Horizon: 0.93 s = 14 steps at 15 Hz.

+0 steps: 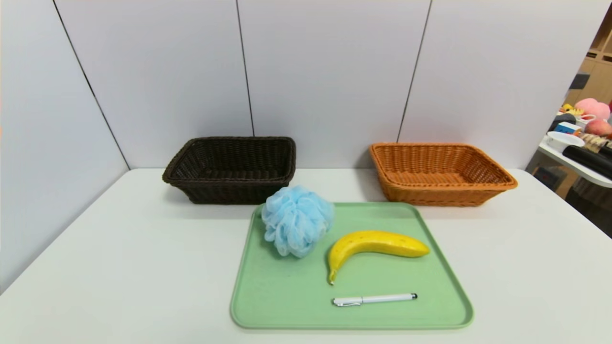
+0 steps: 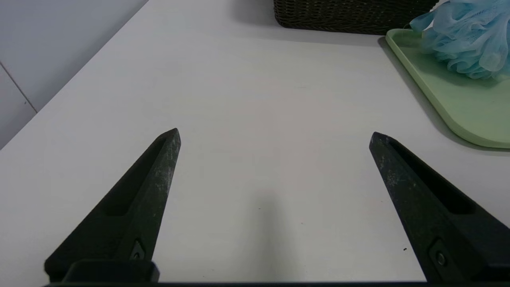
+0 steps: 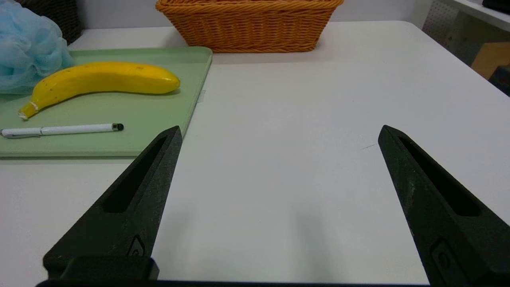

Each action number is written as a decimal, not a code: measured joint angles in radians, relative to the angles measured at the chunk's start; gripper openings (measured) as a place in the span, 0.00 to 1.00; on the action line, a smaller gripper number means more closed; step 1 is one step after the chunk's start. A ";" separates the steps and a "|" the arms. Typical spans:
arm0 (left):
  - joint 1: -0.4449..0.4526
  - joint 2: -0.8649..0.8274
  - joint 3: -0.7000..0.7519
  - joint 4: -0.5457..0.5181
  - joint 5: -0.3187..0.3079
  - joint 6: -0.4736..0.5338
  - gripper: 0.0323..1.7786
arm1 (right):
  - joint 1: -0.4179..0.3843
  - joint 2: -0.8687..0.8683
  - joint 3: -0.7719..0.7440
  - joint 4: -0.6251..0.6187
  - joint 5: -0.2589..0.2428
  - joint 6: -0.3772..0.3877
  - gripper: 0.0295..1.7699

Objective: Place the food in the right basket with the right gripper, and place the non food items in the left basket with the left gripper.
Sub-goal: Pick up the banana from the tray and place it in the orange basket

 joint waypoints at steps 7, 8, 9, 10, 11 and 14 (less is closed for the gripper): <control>0.001 0.000 0.000 0.000 -0.001 -0.002 0.95 | 0.000 0.000 0.000 0.001 0.000 0.003 0.96; 0.001 0.000 0.000 0.000 -0.001 -0.001 0.95 | 0.000 0.000 0.000 0.001 0.000 0.004 0.96; 0.001 0.000 0.000 0.000 -0.001 -0.001 0.95 | 0.000 0.000 0.000 0.001 0.000 0.004 0.96; 0.001 0.000 0.000 0.000 -0.001 -0.001 0.95 | 0.000 0.000 0.000 0.003 0.000 0.003 0.96; 0.001 0.000 0.000 0.000 -0.001 0.000 0.95 | 0.000 0.000 0.000 0.002 0.000 0.003 0.96; 0.000 0.000 0.000 0.000 0.000 0.005 0.95 | 0.000 0.000 0.000 0.001 0.003 -0.004 0.96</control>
